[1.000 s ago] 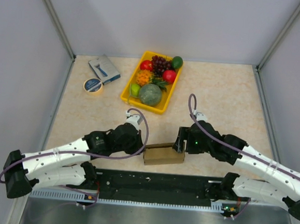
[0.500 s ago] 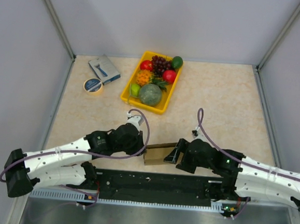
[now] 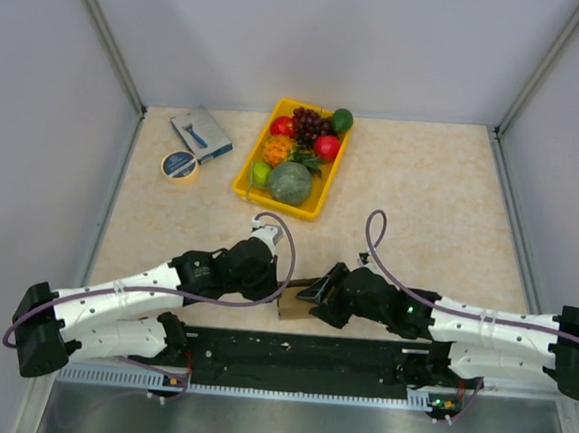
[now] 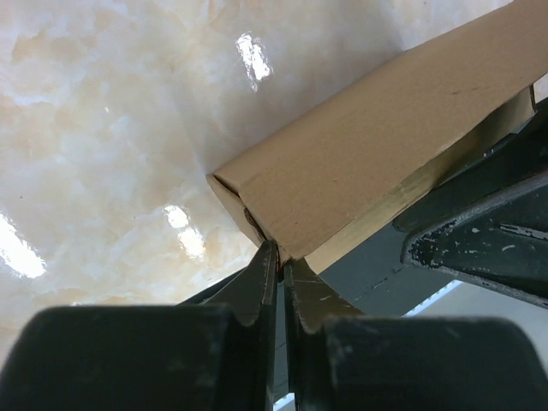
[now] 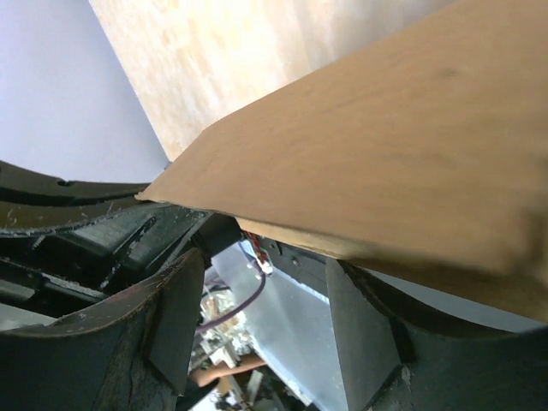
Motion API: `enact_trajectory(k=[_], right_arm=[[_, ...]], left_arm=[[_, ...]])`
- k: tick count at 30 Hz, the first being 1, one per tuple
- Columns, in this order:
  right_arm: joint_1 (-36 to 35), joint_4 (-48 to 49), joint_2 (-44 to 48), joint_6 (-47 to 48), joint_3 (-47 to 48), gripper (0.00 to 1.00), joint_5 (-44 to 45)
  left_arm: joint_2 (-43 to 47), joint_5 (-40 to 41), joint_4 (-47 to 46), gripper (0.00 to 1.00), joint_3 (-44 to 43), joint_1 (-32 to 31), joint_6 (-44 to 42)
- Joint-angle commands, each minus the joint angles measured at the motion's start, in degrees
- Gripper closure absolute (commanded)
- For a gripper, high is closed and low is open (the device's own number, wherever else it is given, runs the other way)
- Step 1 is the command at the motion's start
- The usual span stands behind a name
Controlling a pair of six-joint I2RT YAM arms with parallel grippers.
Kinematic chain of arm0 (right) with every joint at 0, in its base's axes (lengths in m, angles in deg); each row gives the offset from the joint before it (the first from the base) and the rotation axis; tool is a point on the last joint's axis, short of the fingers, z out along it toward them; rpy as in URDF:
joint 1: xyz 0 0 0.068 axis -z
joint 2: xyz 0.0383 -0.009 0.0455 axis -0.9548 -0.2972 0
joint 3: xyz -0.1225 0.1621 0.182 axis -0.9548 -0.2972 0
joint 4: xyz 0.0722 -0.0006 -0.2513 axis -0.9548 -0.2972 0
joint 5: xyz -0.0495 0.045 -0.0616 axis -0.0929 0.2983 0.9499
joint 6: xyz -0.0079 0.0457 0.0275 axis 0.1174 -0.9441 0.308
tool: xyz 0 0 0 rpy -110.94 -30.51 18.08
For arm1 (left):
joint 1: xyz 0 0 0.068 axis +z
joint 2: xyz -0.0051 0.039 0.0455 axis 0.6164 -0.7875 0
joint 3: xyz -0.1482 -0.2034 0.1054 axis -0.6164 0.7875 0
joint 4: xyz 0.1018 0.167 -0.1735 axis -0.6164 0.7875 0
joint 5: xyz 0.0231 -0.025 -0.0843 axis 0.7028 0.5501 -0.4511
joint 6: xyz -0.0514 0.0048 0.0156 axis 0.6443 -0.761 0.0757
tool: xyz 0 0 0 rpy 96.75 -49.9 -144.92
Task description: Fold the paper box
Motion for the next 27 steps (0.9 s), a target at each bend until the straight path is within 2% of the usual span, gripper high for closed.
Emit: enact_trajectory(k=[1,8,11,12,15,20,21,23,24,27], right_arm=[[-1.0,2.7,-1.1,-6.4,-1.3,0.41,3.7],[-1.2,1.6,-0.6,-8.6,-3.0,0.43,5.8],[-1.2,-1.7,-0.1,-0.7,-0.1,0.40,6.5],[-1.2,-2.9,0.3,6.6,1.5,0.38,6.2],[-1.2,-9.2,4.5,20.6,4.2,0.32,4.4],[-1.1,-19.1,18.1,34.6,4.8,0.30,0.9],[-1.1,-24.9,20.0,38.5,6.2,0.30,1.5],[0.0,-31.5,22.5,43.3,9.6,0.35,2.4],[2.5,-39.7,21.9,47.1,14.6,0.39,4.1],[9.5,-46.6,17.0,52.8,21.6,0.52,4.9]], left_arm=[[-0.6,-1.2,1.0,0.95,-1.0,-0.2,-1.4],[-1.5,-3.2,1.9,1.00,-0.9,-0.2,-2.9],[-2.9,-3.3,1.6,1.00,-0.6,-0.2,-1.7],[-3.2,-3.1,1.5,1.00,-0.5,-0.2,-1.1],[-3.2,-1.7,0.5,1.00,0.2,-0.2,0.2],[-3.1,-1.2,-1.0,1.00,0.7,-0.2,0.8],[-3.1,-1.1,-0.9,1.00,0.7,-0.2,0.8],[-3.5,-1.0,-0.7,1.00,0.4,-0.2,0.9],[-3.4,-0.8,-0.7,1.00,0.5,-0.2,1.0],[-3.1,-0.8,-1.1,1.00,0.9,-0.3,1.1]])
